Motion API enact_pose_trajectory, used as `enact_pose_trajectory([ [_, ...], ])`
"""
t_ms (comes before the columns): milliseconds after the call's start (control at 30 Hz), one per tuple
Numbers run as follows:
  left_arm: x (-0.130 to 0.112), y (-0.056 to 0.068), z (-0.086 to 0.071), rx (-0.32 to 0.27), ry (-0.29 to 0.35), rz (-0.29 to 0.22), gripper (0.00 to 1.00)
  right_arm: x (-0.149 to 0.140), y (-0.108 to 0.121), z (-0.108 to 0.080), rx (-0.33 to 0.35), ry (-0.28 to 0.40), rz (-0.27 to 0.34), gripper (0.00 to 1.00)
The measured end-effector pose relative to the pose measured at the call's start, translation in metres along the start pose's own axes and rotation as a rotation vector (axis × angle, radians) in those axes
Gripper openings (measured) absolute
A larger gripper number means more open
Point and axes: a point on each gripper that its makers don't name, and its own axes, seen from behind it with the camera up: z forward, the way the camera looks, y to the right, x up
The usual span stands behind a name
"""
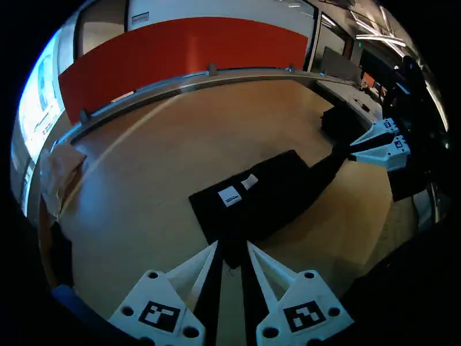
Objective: Fold towel
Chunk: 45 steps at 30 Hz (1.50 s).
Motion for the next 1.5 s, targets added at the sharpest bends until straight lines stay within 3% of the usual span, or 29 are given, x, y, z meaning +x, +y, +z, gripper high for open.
enact_pose_trajectory([
  [500, 0.004, -0.013, 0.030, 0.003, -0.025, 0.024, 0.19, -0.007, 0.016, 0.025, -0.007, -0.033, 0.010, 0.11],
  [767, -0.001, -0.018, 0.055, 0.007, -0.048, 0.052, 0.20, -0.017, 0.025, 0.043, -0.011, -0.070, 0.023, 0.11],
  [1067, 0.000, -0.022, 0.076, -0.003, -0.046, 0.048, 0.20, -0.029, 0.034, 0.060, -0.017, -0.108, 0.056, 0.11],
  [1500, 0.000, -0.039, 0.101, 0.054, -0.051, 0.062, 0.33, -0.032, 0.049, 0.081, -0.051, -0.129, 0.077, 0.18],
])
